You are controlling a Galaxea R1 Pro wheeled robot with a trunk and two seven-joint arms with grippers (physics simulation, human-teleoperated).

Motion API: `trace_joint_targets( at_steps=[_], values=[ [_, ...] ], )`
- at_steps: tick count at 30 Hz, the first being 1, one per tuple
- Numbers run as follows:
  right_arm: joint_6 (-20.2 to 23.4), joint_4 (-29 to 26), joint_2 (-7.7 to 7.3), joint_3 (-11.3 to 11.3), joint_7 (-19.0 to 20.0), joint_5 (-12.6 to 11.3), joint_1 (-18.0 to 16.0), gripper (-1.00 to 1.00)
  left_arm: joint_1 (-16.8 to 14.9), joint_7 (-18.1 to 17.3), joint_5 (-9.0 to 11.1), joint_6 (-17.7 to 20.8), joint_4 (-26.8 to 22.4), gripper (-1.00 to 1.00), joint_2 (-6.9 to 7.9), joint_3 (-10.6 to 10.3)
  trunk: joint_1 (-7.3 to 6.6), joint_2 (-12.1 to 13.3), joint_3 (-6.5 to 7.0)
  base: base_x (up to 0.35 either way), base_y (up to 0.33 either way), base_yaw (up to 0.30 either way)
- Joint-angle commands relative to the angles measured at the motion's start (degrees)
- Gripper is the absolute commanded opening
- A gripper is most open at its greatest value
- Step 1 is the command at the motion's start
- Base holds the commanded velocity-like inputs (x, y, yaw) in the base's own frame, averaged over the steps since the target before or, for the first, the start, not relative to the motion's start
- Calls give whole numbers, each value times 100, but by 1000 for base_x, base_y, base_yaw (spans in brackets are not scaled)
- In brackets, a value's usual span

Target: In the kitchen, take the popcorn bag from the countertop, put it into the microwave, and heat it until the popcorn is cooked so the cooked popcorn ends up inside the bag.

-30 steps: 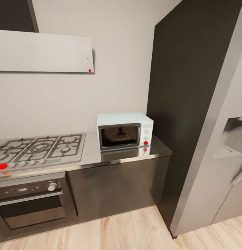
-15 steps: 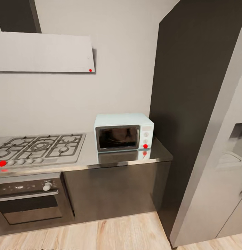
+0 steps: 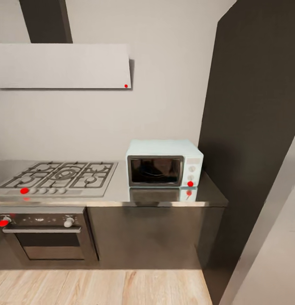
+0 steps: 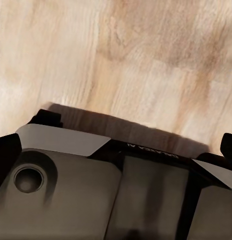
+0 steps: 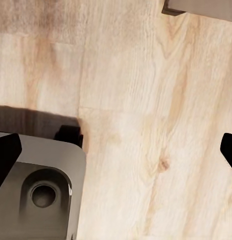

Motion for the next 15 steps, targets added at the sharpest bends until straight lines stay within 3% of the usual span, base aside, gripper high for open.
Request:
trace_joint_targets(
  at_steps=[1, 5, 15],
  values=[
    [9, 5, -2, -49, 16, 52, -5, 100, -6, -3, 51, -14, 8, 100, -3, -48, 1, -4, -7, 58, -33, 273],
    [6, 5, -6, -49, 19, 52, -5, 100, -6, -3, 51, -14, 8, 100, -8, -48, 1, -4, -7, 21, -12, 155],
    [-7, 5, 2, -49, 21, 52, -5, 100, -6, -3, 35, -16, 4, 100, -23, -48, 1, -4, -7, 1, -1, 11]
  ],
)
